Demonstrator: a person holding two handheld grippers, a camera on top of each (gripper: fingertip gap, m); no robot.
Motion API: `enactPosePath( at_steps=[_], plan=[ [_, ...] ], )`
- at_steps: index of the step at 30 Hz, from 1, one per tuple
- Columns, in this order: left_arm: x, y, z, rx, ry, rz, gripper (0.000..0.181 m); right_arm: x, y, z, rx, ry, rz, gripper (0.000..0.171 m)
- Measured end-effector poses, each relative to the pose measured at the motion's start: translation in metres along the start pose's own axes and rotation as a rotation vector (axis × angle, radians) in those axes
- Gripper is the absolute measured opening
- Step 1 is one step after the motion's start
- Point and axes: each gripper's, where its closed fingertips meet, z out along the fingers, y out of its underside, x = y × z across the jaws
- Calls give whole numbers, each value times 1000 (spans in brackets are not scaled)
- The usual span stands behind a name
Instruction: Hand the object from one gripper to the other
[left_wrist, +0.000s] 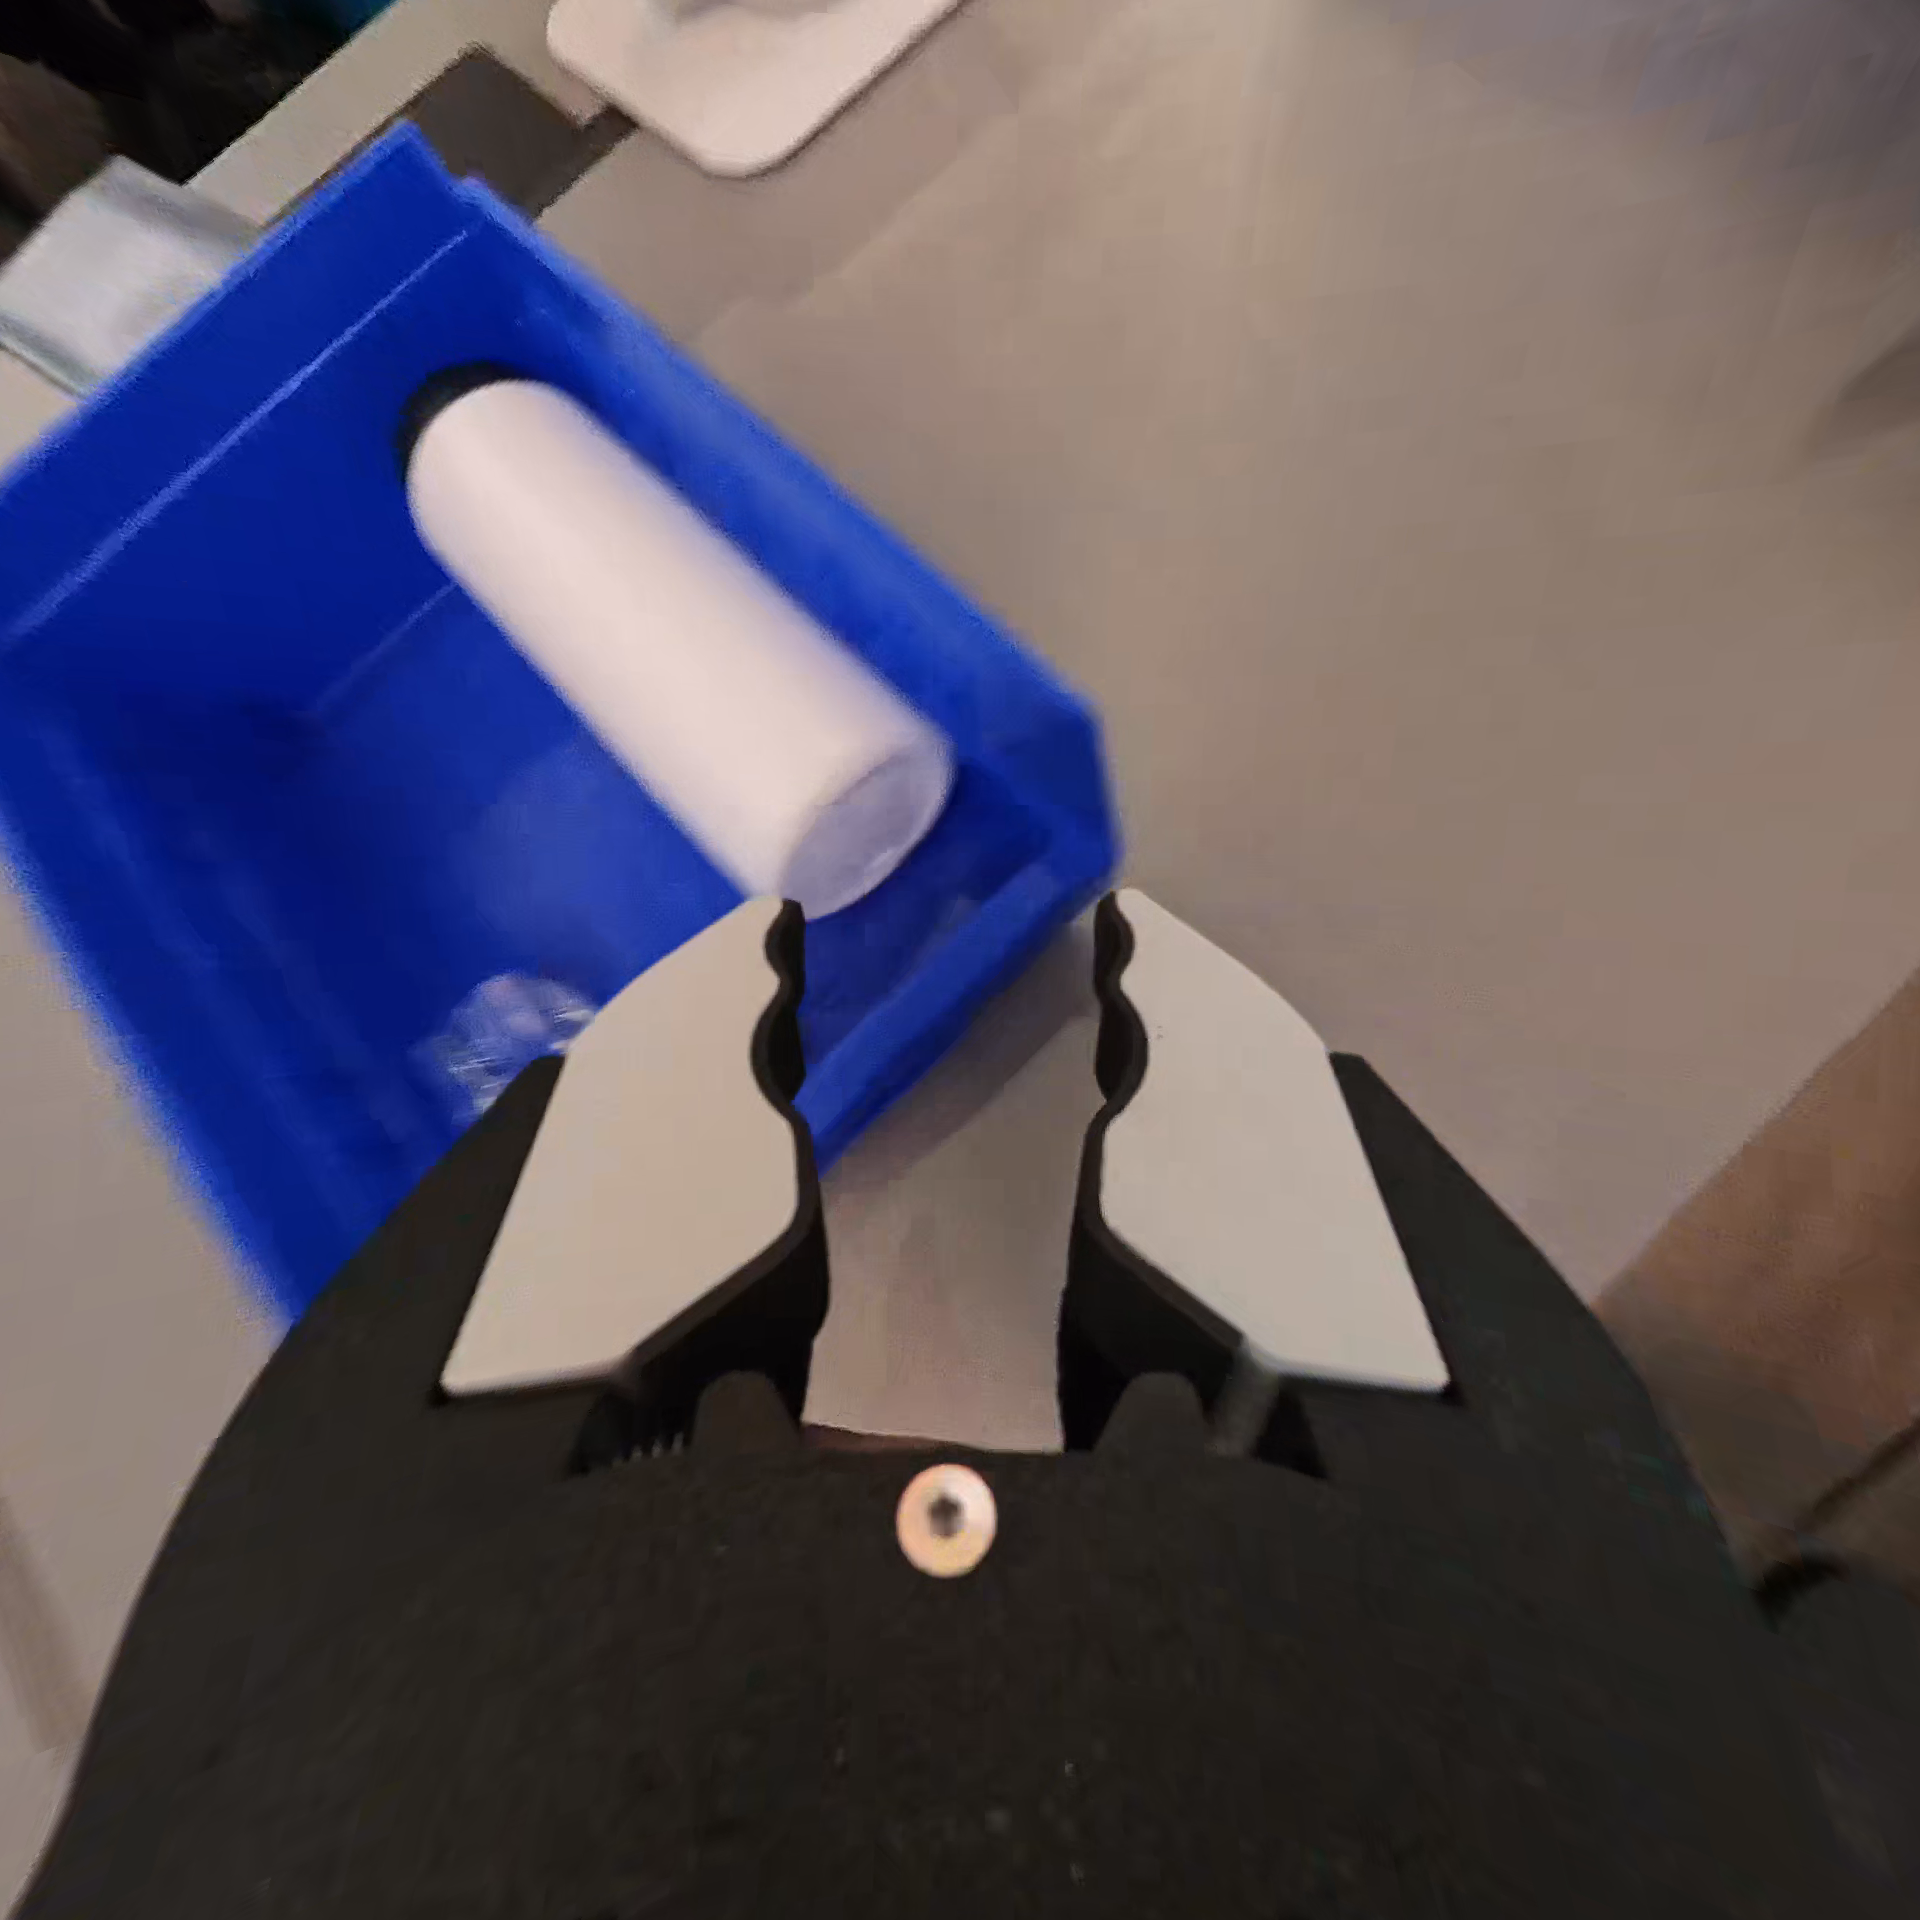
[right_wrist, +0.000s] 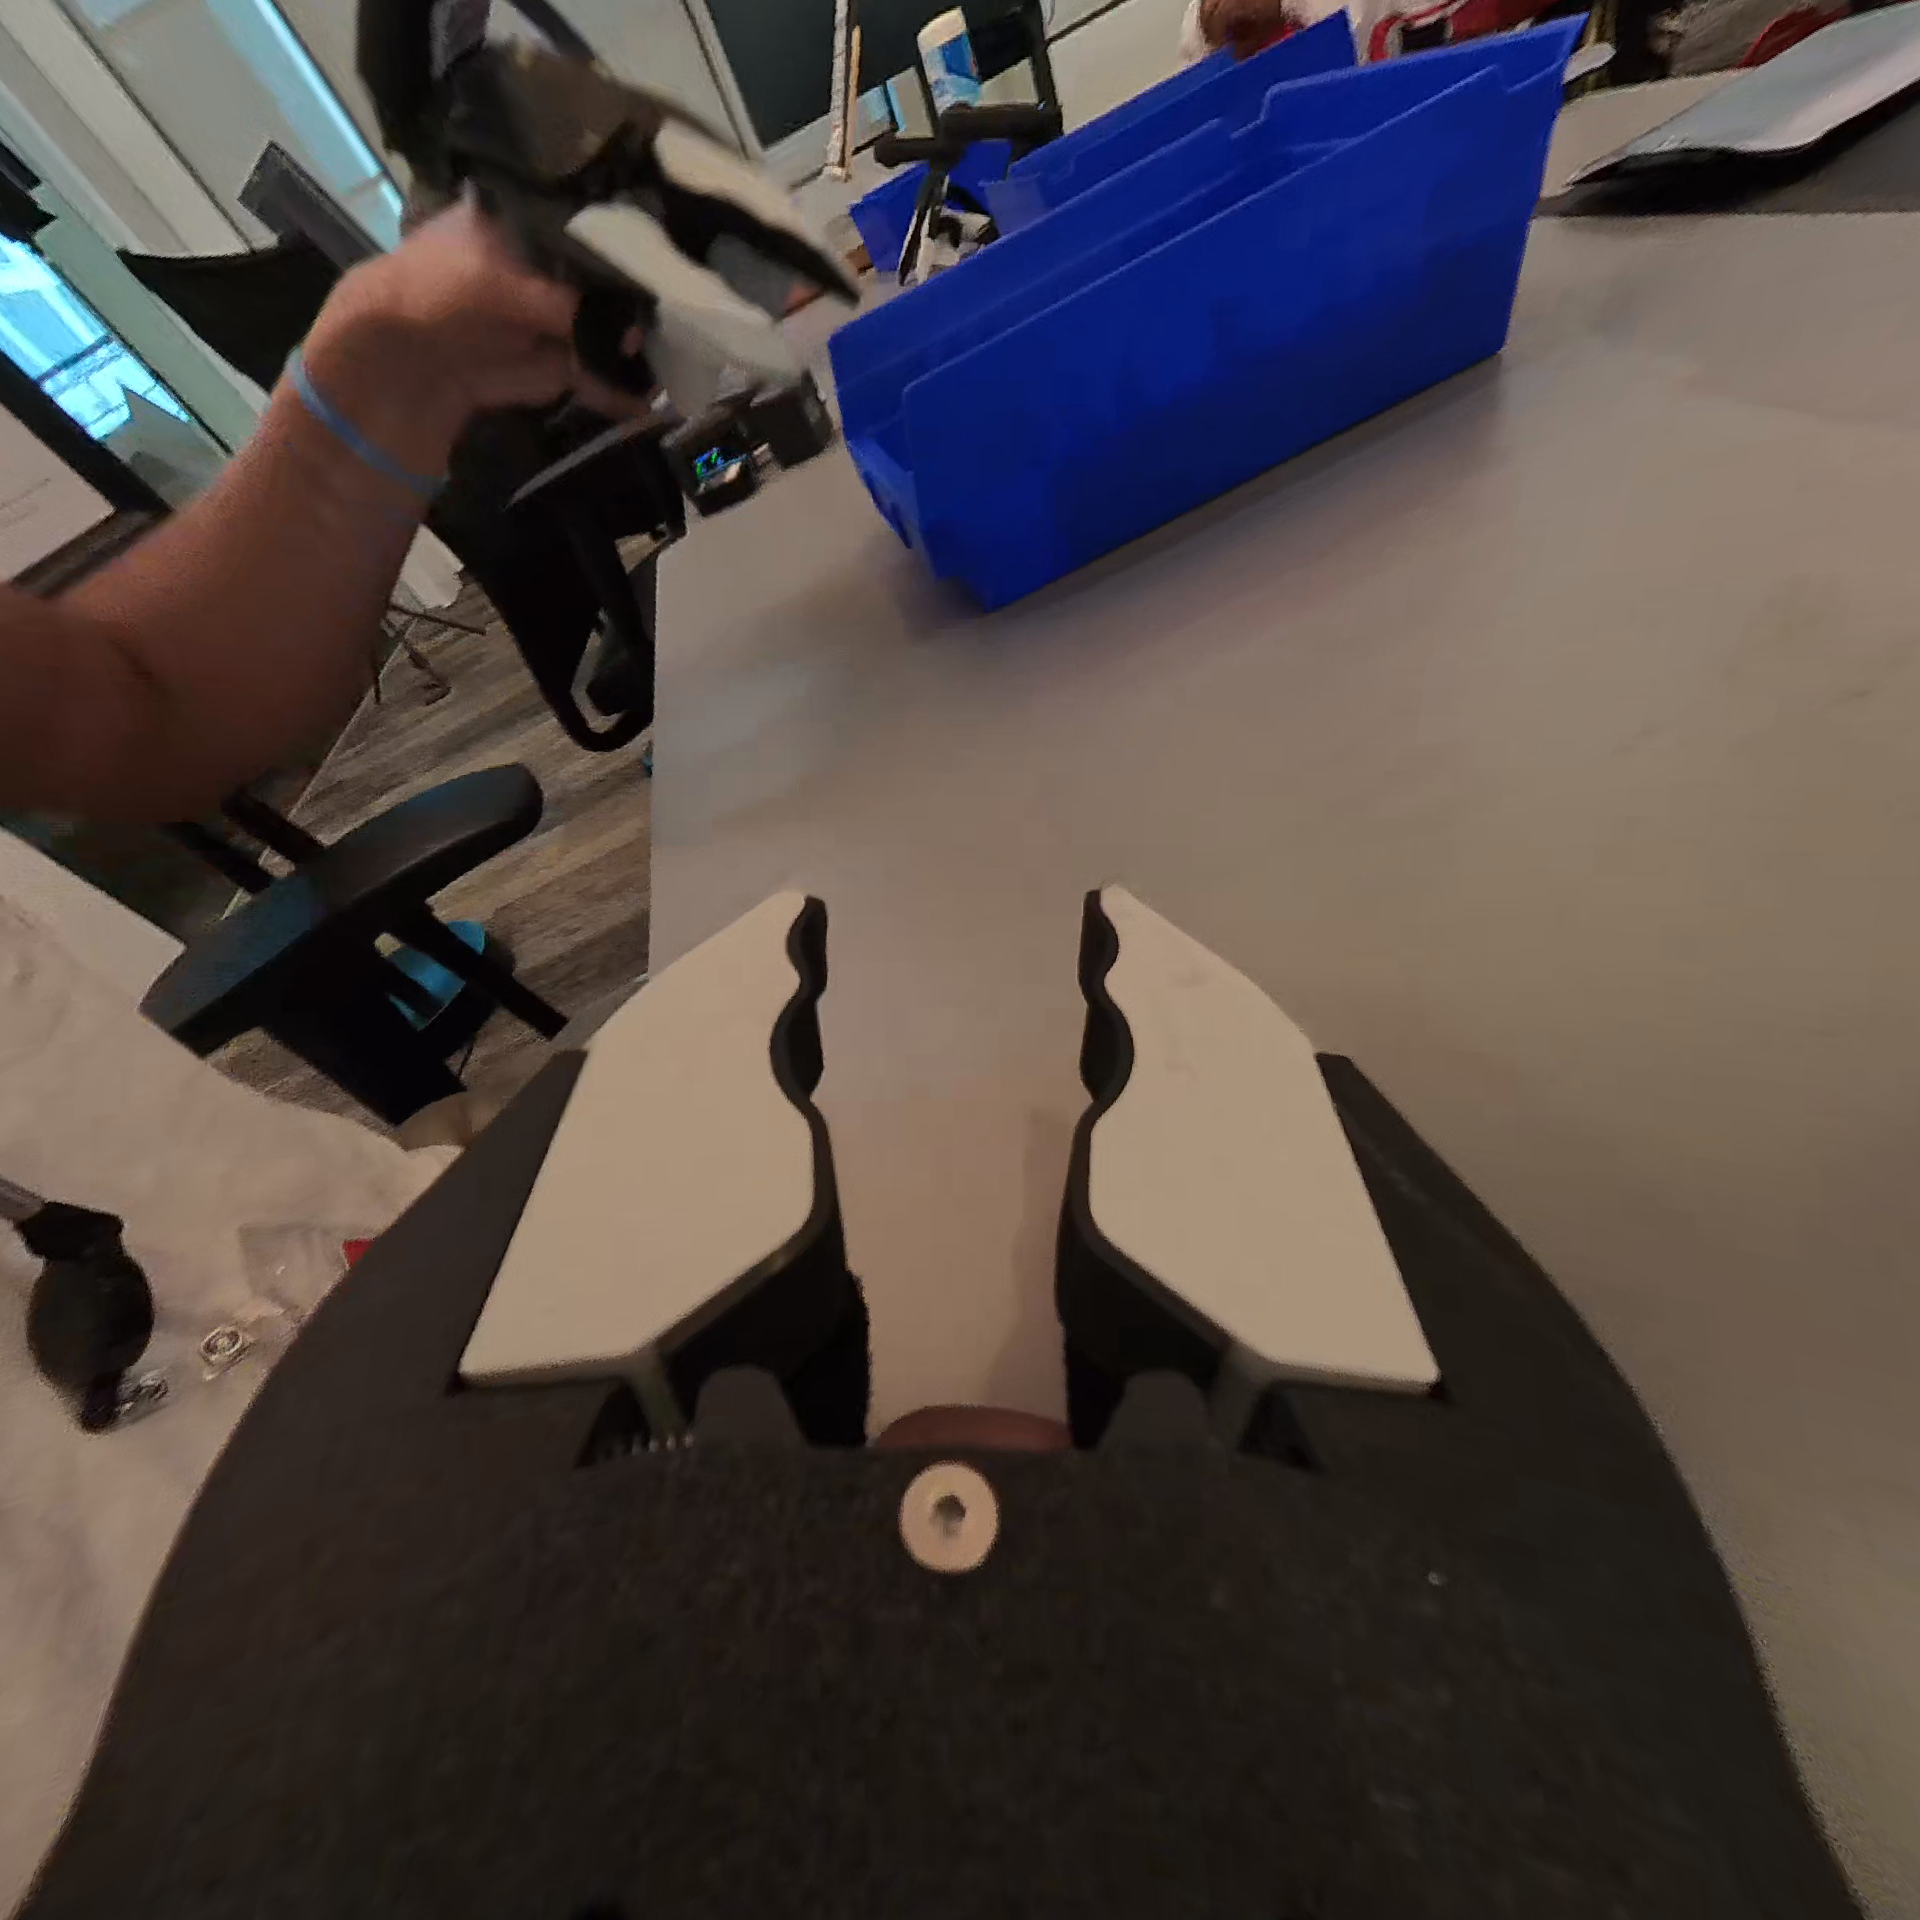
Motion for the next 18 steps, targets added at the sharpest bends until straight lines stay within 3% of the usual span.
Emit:
enactPosePath(
  at_steps=[5,10,13,18],
  plan=[
    [-84,33,19,-318,-47,331,52,-7,7,2,-41,-25,-35,47],
    [-118,77,44,-683,95,520,51,-1,9,-2,-53,-25,-15,47],
    [-135,81,57,-773,85,624,61,3,7,-6,-32,-33,23,47],
    [-137,90,71,-886,153,707,60,7,4,-9,-8,-70,105,47]
  ],
)
